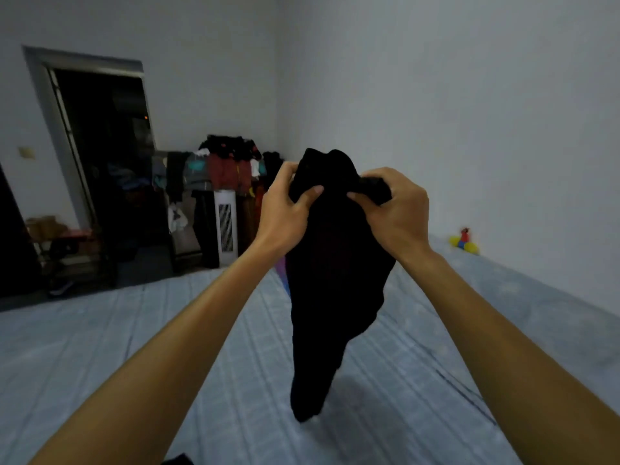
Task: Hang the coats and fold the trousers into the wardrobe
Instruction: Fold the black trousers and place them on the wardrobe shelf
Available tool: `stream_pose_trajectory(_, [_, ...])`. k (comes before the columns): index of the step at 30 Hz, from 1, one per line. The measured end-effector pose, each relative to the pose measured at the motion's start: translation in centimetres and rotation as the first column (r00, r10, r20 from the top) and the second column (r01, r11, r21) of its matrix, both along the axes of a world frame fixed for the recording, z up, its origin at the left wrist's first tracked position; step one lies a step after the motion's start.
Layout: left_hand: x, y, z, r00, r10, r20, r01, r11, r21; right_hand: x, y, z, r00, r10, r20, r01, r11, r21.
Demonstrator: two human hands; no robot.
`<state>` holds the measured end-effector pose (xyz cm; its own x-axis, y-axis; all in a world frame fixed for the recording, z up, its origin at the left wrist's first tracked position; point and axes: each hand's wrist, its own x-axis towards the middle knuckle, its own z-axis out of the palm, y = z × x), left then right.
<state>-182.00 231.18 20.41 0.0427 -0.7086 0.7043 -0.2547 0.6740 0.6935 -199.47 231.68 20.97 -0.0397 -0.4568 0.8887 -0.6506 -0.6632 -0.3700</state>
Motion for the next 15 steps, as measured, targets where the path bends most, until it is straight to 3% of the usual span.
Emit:
stream_pose_trajectory(10, [4.5,15.4,-14.4,0.983,-0.182,-0.01,0.18,0.957,0.228,3.6,16.9,-14.4,0.998,-0.043,0.034,0.034,0.97,0.239])
stream_pose_trajectory(15, [8.0,24.6,-22.3,0.98,-0.19,-0.054,0.197,0.916,0.349,6.9,26.1,-21.6,0.999,-0.021,0.049,-0.001,0.915,0.402])
